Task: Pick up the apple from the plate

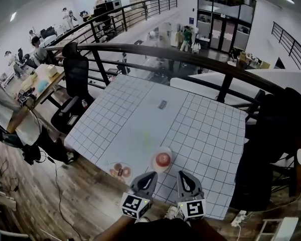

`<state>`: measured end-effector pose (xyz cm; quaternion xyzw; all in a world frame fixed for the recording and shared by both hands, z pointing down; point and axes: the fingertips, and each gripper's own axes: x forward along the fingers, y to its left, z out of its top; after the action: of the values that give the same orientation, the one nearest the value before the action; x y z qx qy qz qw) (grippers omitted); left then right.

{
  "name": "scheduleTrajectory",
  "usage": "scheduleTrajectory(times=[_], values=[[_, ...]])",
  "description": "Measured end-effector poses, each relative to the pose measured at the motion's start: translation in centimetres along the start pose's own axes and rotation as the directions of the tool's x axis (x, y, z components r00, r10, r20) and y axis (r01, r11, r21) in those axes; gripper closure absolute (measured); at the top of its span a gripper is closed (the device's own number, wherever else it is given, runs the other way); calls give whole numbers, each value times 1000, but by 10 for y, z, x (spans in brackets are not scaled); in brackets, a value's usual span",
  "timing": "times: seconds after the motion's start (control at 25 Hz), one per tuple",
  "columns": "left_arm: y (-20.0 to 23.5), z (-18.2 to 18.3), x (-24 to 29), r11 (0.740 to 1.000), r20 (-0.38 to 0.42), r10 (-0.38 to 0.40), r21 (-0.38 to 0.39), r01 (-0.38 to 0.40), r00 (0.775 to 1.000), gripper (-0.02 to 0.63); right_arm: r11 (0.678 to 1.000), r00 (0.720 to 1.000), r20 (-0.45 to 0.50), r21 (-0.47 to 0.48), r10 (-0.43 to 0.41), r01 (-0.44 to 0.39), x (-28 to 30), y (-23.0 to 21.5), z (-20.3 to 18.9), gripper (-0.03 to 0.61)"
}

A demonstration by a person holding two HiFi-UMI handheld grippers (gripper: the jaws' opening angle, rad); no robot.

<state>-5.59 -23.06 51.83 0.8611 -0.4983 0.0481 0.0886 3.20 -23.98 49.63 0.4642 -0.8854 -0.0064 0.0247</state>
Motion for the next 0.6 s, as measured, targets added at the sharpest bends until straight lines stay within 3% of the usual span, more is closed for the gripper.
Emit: scheduleTrajectory(times=[0.28, 0.6], values=[[3, -2, 26, 999, -21, 35, 14, -35, 999, 591, 999, 999, 3, 12, 33, -33, 13, -24, -4, 554], [21, -17, 43, 998, -83, 2, 62, 3, 997, 591, 1000, 999, -43, 24, -8, 10, 33, -31, -15, 554]])
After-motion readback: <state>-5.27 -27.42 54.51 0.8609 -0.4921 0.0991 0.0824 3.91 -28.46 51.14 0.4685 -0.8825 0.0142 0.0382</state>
